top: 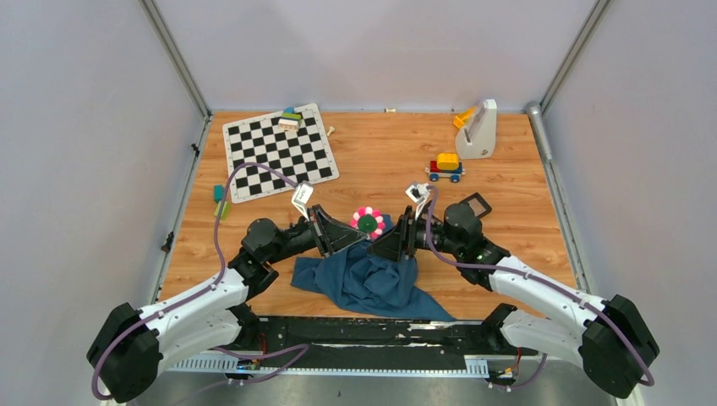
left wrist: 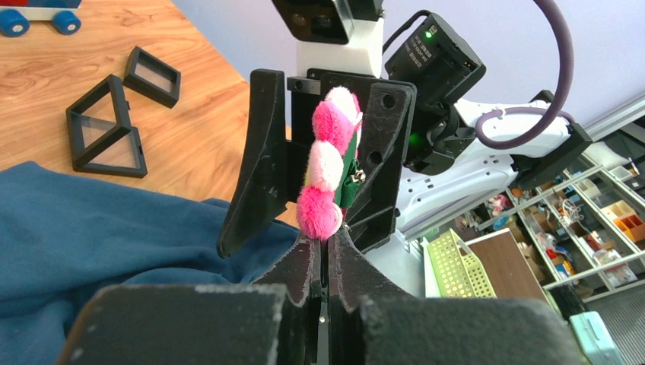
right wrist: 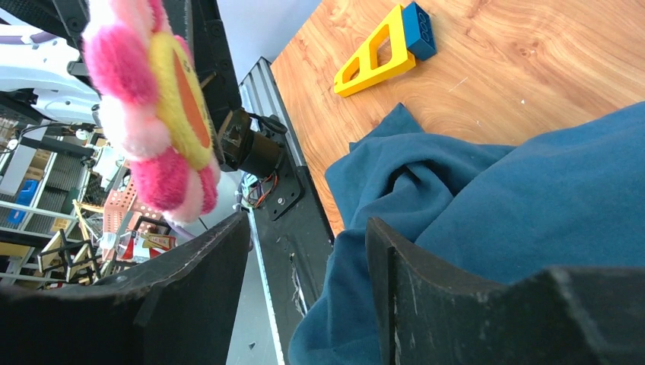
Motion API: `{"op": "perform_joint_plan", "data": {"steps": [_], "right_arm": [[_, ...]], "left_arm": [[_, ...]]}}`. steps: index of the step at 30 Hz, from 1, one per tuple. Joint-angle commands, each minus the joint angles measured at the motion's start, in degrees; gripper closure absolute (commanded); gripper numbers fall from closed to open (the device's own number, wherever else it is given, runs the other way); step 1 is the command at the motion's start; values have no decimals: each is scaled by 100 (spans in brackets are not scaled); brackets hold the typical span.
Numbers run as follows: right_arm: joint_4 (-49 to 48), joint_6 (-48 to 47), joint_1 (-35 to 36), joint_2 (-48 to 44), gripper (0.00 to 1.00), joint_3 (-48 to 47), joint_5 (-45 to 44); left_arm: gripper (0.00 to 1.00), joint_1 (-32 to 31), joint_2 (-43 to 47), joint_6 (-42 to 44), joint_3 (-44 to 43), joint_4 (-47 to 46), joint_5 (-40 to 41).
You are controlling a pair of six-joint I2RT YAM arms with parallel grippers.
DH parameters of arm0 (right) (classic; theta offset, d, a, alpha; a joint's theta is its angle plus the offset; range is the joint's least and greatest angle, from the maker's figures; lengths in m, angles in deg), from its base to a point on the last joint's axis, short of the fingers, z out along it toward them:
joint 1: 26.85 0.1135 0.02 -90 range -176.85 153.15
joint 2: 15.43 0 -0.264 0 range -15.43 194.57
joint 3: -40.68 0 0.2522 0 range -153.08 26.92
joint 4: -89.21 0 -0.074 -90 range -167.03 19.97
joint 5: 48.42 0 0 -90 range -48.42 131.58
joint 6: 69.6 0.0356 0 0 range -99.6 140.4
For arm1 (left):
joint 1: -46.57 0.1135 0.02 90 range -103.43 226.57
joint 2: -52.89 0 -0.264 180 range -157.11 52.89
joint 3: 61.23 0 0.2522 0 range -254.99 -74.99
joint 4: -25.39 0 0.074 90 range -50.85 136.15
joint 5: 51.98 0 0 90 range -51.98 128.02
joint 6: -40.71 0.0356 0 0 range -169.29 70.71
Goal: Remove the brooch from the garment
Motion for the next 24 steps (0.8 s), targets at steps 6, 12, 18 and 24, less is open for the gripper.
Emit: {"op": "perform_joint_plan", "data": {"steps": [6,12,18,24], "right_arm": [[-371,-42,27,-489,42,-141,-25],[-318,-72,21,-657,43,-178,-99],[-394,-16,23,-512,44,-262,-55],[-453,59,19,-367,44,-374,-45]], "left_arm": [[100,25,-29,5,-43,-271,-65],[100,25,-41,-5,-41,-205,-82],[100,21,-76,-33,-55,-222,-158],[100,24,-154,-93,-34,-313,-246]]}}
